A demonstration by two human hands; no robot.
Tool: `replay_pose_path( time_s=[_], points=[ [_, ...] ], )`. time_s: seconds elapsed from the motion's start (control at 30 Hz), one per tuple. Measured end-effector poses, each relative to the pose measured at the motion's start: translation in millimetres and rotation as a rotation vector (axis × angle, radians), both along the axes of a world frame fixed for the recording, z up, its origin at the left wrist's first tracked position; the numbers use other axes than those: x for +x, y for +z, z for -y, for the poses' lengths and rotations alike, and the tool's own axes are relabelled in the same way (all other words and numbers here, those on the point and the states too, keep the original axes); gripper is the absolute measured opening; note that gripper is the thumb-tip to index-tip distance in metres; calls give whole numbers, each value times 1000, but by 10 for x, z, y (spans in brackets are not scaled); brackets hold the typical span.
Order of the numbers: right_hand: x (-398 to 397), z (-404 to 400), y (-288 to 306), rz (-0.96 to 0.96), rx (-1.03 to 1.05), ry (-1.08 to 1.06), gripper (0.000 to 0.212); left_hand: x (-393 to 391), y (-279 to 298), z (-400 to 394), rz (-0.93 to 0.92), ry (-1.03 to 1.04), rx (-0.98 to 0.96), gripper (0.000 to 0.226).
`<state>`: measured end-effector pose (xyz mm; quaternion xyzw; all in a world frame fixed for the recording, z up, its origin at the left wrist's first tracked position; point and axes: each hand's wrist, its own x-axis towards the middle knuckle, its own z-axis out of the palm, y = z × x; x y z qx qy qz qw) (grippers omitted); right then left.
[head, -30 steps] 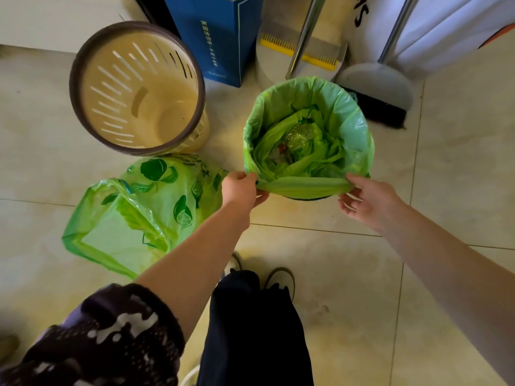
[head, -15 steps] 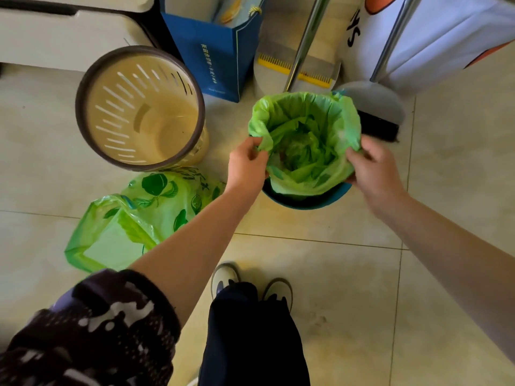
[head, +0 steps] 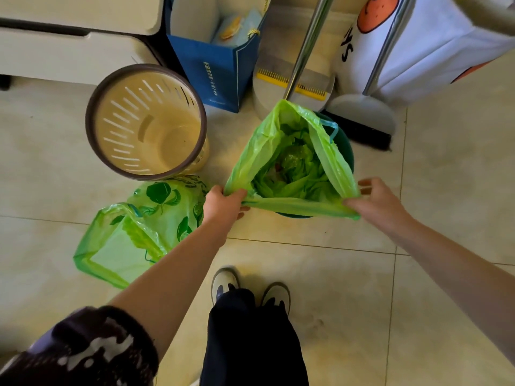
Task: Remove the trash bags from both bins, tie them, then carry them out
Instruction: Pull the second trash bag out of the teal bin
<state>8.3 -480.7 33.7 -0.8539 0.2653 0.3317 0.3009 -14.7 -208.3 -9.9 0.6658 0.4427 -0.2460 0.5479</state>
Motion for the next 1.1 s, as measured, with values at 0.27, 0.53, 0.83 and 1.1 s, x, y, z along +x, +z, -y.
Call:
replay_pose_path(
  time_s=[0.27,0.53,0.83,1.1],
  points=[
    [685,-275,-307,83,-80,1,49,154,61,188,-67,6,-33,29],
    [748,-222,-23,371,36,-82,20,210,199,257,163,-110,15,35],
    [692,-126,982,603,186,-291,27,290,1142,191,379,28,9,17],
    [193,-175,1972,701,342,-382,28,-98,2132,31,452,126,10,21]
  ],
)
